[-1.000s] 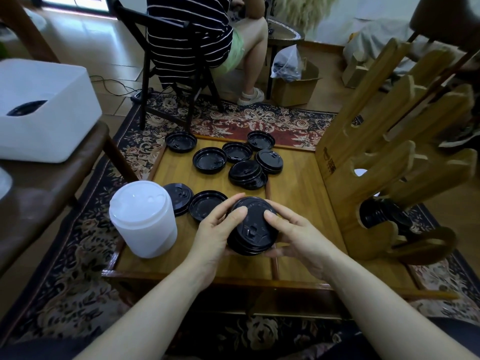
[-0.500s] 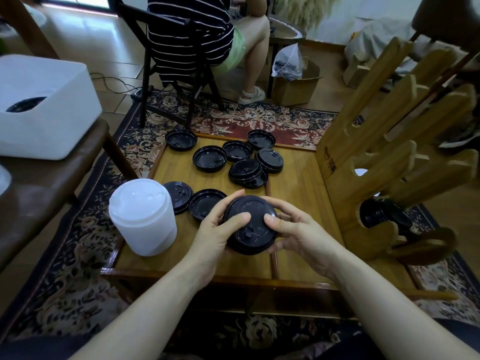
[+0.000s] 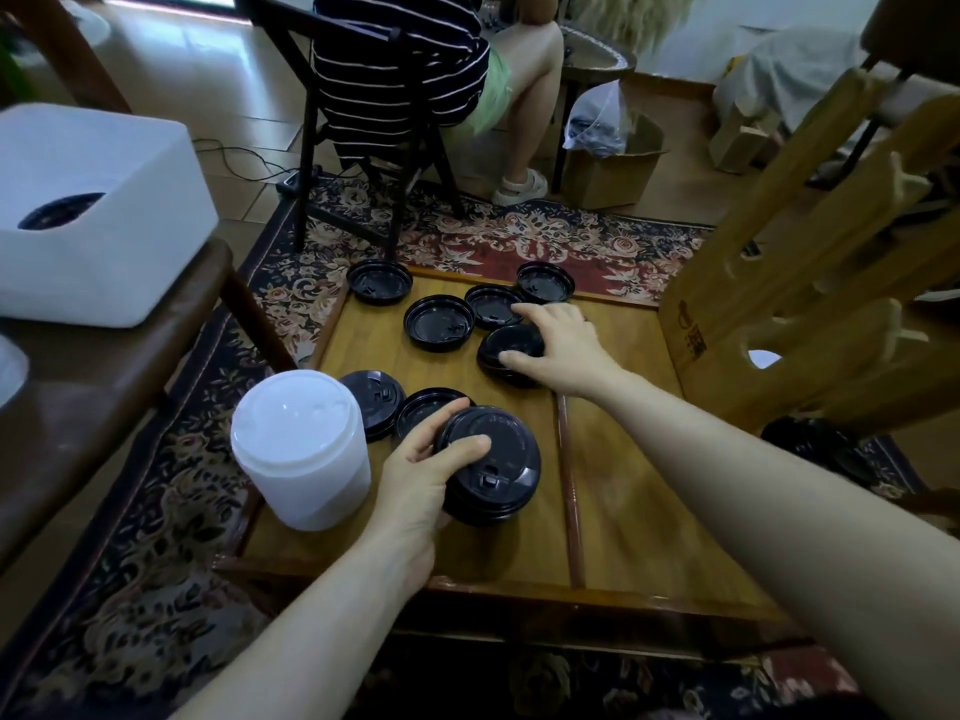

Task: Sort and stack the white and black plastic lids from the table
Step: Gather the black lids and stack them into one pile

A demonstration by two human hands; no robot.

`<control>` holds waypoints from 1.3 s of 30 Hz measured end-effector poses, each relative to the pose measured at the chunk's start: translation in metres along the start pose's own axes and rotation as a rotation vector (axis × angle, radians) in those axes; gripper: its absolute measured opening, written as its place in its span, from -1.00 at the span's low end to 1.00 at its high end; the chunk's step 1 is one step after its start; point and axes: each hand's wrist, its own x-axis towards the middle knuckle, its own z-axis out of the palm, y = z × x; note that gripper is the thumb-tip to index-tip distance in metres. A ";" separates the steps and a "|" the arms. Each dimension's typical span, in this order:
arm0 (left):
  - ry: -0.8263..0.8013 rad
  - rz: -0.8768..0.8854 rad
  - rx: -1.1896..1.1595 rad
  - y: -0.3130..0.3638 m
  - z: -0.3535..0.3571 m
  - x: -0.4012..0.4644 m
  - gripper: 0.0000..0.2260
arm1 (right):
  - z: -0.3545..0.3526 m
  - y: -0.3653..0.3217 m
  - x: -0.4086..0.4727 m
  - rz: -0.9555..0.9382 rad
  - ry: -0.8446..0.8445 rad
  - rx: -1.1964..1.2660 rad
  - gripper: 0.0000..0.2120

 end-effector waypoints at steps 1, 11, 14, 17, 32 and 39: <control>-0.003 -0.012 -0.005 0.002 -0.001 0.002 -0.60 | 0.003 -0.002 0.011 -0.010 -0.046 -0.053 -0.28; -0.001 -0.028 -0.028 0.012 -0.004 0.005 -0.61 | 0.022 0.012 0.005 -0.061 -0.110 -0.273 -0.21; -0.007 -0.025 -0.006 0.011 -0.001 0.002 -0.60 | 0.019 0.018 -0.028 -0.084 -0.135 -0.181 -0.17; -0.008 -0.027 -0.005 0.009 0.003 -0.003 -0.62 | 0.010 0.023 -0.059 -0.012 -0.135 0.043 -0.14; -0.093 -0.032 0.132 0.004 0.013 -0.021 -0.79 | -0.021 -0.006 -0.154 -0.100 -0.115 0.675 -0.15; -0.148 -0.076 0.164 0.004 0.013 -0.024 -0.70 | -0.026 -0.006 -0.150 -0.254 -0.312 0.651 -0.21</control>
